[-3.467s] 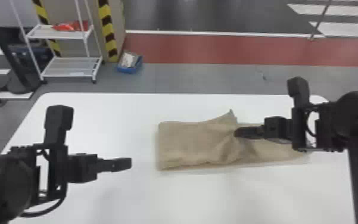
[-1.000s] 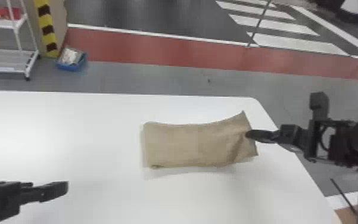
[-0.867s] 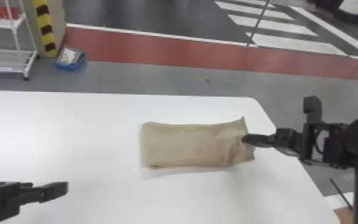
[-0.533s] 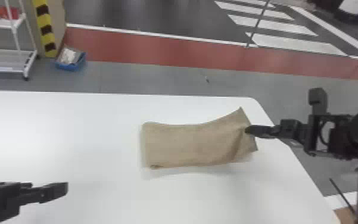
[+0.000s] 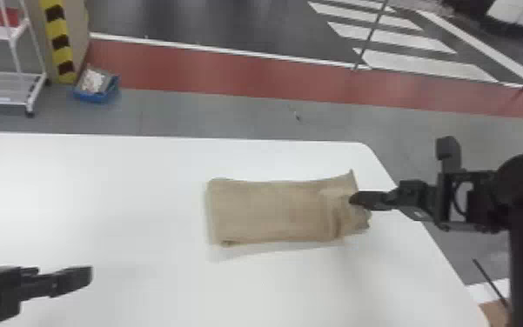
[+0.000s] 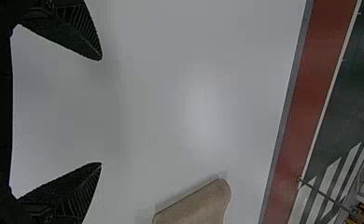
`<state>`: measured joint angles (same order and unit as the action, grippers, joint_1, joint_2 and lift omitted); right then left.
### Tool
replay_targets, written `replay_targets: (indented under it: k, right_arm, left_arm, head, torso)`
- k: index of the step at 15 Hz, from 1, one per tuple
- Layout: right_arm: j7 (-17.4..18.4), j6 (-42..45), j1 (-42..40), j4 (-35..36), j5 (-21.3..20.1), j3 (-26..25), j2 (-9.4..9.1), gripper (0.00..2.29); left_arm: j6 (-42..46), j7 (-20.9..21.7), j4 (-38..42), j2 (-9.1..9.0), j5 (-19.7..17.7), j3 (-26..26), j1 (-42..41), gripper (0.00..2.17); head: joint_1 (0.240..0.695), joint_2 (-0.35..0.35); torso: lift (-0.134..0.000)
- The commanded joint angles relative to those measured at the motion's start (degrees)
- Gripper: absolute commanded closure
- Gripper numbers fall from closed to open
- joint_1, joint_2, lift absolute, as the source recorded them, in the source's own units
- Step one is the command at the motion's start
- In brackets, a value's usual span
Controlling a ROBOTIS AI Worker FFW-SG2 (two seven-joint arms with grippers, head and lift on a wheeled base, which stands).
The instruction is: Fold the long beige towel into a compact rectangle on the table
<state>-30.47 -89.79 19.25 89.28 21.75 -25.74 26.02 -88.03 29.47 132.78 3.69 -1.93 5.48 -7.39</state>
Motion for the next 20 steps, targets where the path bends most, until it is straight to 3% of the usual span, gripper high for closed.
replay_targets:
  k: [1,4,7,12,15,18,20]
  right_arm:
    - [-0.29,-0.30,0.61,-1.66,0.40,0.60,-0.10,1.29]
    - [-0.73,-0.30,4.13,-1.74,0.75,-0.71,0.43,1.29]
    - [-1.78,-0.30,5.97,-5.08,0.57,-0.89,3.42,1.29]
    - [-3.36,8.26,4.57,-13.08,-1.01,1.75,3.68,1.29]
    - [-3.54,8.26,5.36,-13.43,-0.30,1.13,3.68,1.29]
    - [-3.63,7.21,8.70,-14.14,-0.74,0.87,6.41,1.29]
    - [-3.98,9.14,8.61,-17.12,-1.62,2.63,6.76,1.29]
  left_arm:
    - [0.00,-0.02,-0.15,0.01,0.09,0.06,0.01,0.08]
    - [0.00,0.06,-0.15,0.09,0.09,0.50,0.09,0.08]
    - [0.00,0.15,-0.24,0.18,-0.18,1.38,-0.08,0.08]
    - [0.18,0.15,-0.77,0.18,-0.27,1.29,-0.43,0.08]
    - [0.18,0.15,-0.77,0.18,-0.09,1.38,-0.52,0.08]
    - [0.18,0.24,-0.42,0.18,-0.44,1.82,-1.49,0.08]
    - [0.18,0.24,-0.42,0.18,-0.44,1.82,-1.84,0.08]
  head:
    - [0.695,-0.293]
    - [0.695,-0.286]
    - [0.695,-0.284]
    - [0.695,-0.309]
    - [0.695,-0.314]
    - [0.695,-0.313]
    - [0.695,-0.331]
  torso:
    - [-0.124]
    - [-0.124]
    - [-0.124]
    - [-0.124]
    - [-0.124]
    - [-0.124]
    - [-0.124]
